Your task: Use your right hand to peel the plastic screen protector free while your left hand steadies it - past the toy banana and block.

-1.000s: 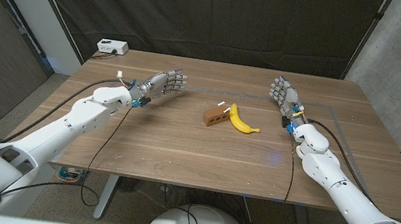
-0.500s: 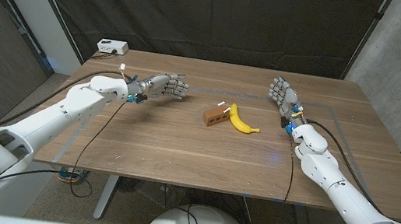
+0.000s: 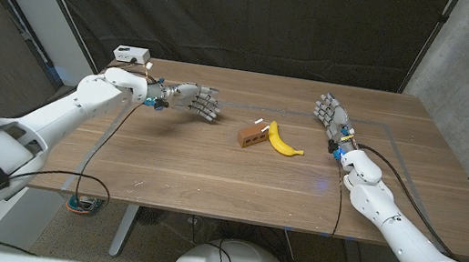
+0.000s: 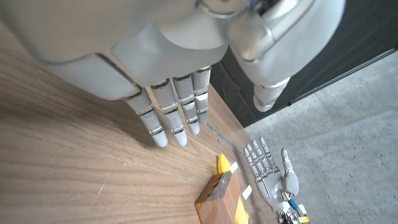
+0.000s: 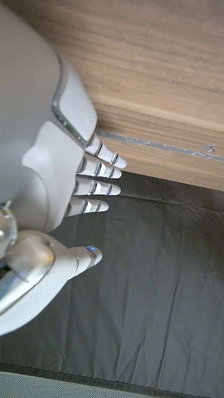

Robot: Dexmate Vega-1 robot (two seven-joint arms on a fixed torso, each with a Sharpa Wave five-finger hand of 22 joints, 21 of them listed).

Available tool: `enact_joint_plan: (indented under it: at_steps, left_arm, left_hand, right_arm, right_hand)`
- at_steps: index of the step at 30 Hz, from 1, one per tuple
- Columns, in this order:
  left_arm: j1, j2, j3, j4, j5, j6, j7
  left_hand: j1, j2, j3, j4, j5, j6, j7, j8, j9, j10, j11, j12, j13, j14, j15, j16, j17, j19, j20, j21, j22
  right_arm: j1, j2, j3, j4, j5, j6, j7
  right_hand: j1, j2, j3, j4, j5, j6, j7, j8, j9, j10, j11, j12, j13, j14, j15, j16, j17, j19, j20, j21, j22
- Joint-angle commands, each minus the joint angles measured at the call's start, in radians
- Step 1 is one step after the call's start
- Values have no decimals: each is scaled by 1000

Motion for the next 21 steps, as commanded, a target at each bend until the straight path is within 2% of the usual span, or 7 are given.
enact_joint_plan:
  at_steps: [1,5,11,15,17,21]
  left_arm:
    - [-205,-51,119,173,117,19,-244]
    - [-243,-77,137,229,138,-1,-292]
    - [-296,-112,175,283,187,-1,-337]
    - [-336,-138,205,323,226,1,-364]
    - [-365,-162,225,369,249,-14,-384]
    - [-420,-204,263,444,298,-43,-410]
  left_hand:
    - [25,-15,-3,-17,-1,30,13,8,5,34,-2,13,8,36,-4,16,8,34,4,23,8]
    - [35,-28,-7,-25,-1,50,19,10,6,53,-6,22,12,60,-6,26,13,53,1,38,12]
    - [58,-45,-10,-40,2,78,43,10,6,84,-5,37,19,99,-11,42,20,92,-2,65,19]
    - [47,-55,-22,-32,1,119,64,14,7,115,10,51,25,137,-8,61,28,127,-6,90,26]
    - [39,-56,-29,-26,1,135,67,11,7,140,12,63,29,162,-5,73,34,149,-5,107,31]
    - [37,-57,-32,-23,1,126,77,2,7,138,16,63,32,164,-8,76,37,170,-10,120,34]
  right_arm:
    - [-6,19,12,43,21,42,26]
    - [-6,25,15,58,28,51,37]
    - [-1,31,18,76,33,67,54]
    - [12,37,14,97,35,77,77]
    - [19,41,12,105,35,83,88]
    - [28,45,9,113,30,98,100]
  right_hand:
    - [-1,1,1,4,7,11,0,4,6,10,5,6,6,10,-2,7,3,2,12,1,3]
    - [-1,0,2,4,7,12,2,4,6,10,4,6,6,12,-2,7,3,3,12,0,3]
    - [-2,0,2,4,7,12,0,3,6,10,5,6,6,12,-2,6,3,3,12,0,3]
    - [-2,-1,2,4,7,12,0,3,6,11,5,5,6,12,-1,5,3,3,12,-1,3]
    - [-2,-1,3,4,7,12,1,3,6,10,5,5,6,12,-2,5,3,3,12,-1,3]
    - [-3,-2,3,4,7,12,2,3,6,9,5,4,6,12,-1,4,3,3,12,-1,3]
